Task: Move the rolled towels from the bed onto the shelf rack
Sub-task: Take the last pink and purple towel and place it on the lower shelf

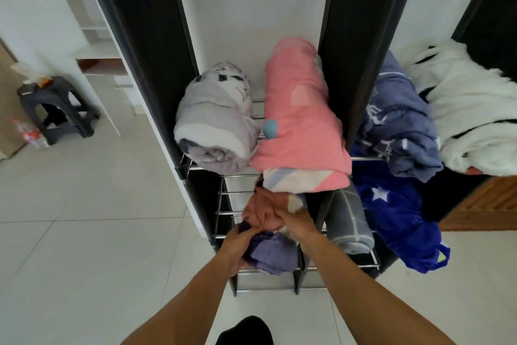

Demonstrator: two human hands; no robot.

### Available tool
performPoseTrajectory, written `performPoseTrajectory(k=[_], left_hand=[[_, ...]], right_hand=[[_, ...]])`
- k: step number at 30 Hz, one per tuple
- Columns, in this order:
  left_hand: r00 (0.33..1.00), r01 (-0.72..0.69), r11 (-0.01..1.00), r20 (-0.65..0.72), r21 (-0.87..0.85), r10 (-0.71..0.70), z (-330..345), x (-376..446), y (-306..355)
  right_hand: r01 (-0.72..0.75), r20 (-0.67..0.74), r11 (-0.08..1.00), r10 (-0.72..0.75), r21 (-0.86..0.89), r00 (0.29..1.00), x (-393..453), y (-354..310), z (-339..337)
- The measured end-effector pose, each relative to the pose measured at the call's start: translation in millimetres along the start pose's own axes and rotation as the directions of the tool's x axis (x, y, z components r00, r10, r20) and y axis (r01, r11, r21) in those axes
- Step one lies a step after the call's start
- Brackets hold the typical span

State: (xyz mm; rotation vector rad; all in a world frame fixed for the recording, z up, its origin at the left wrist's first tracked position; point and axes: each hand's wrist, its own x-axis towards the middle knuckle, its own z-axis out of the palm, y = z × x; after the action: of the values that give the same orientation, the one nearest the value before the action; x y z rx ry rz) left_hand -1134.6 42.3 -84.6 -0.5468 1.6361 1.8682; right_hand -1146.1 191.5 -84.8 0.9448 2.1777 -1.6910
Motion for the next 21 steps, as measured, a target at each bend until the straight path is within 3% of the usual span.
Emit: performPoseTrajectory(k=[5,11,21], left_hand=[[0.985,-0.142,0.99,0.093,-0.015,0.142,12.8,31.8,-6.1],[0.948,-0.155,0.985,0.293,0.072,0.128,30.4,50.1,-12.3],[0.963,-0.215,0.943,0.217,0.253,0.161,28.1,105.8,-40.7]], right_hand=[[0.084,-0.052,0.996,-0.085,-0.022,0.995,17.3,-21.5,-7.9],[0.031,-0.06,0.989,-0.04,-0.143,0.997,22.2,-1.4,-17.6],[0.087,-0.028,0.94,-0.101,-0.329,0.994,4.0,15.2,-30.2]])
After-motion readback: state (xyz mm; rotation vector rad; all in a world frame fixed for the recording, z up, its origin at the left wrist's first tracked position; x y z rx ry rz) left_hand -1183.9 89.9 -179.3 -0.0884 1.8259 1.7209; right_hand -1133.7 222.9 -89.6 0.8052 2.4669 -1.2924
